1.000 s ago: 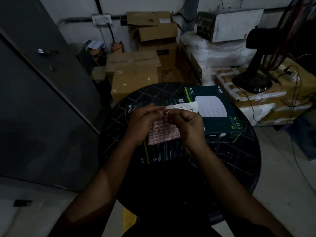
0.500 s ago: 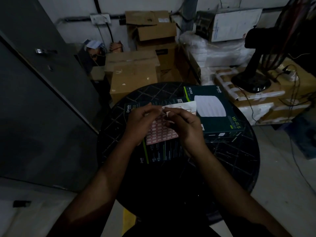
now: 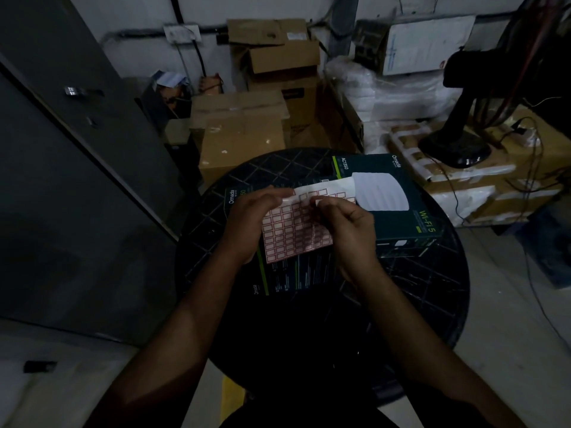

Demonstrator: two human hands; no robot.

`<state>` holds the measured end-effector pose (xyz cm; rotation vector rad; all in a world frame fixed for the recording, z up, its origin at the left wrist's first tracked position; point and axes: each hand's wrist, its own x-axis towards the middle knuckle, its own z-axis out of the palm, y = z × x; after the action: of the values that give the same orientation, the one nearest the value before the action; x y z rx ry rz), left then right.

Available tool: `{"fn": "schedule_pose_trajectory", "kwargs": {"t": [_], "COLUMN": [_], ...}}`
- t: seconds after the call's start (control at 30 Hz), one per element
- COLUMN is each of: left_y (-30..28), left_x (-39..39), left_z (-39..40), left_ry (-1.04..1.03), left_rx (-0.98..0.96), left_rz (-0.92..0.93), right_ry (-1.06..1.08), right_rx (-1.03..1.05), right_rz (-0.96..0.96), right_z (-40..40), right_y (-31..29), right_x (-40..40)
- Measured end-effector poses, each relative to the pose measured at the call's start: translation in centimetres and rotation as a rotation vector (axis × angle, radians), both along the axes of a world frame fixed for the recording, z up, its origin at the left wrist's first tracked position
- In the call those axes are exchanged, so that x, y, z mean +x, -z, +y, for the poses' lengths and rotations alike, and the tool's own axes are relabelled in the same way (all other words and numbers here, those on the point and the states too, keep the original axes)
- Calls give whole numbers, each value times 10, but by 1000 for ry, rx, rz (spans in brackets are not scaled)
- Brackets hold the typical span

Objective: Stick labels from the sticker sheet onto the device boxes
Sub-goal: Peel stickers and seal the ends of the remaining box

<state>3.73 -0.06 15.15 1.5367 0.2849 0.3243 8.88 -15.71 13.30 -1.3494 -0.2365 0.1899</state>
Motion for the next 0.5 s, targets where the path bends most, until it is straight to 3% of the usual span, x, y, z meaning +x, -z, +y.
{"fn": "schedule_pose_trajectory", "kwargs": {"t": [0.13, 0.2, 0.5], "left_y": [2, 5, 4], "left_x": [4, 4, 1], "left_z": [3, 3, 1], "left_ry": [-1, 12, 62], "left_rx": [-8, 9, -72], "left_rz": [-15, -17, -39], "right_ry": [161, 212, 91], "right_rx": [-483, -606, -753], "right_rz": [-672, -845, -1025], "right_z": [-3, 2, 18], "right_y": [8, 11, 25], "right_x": [-8, -13, -13]}}
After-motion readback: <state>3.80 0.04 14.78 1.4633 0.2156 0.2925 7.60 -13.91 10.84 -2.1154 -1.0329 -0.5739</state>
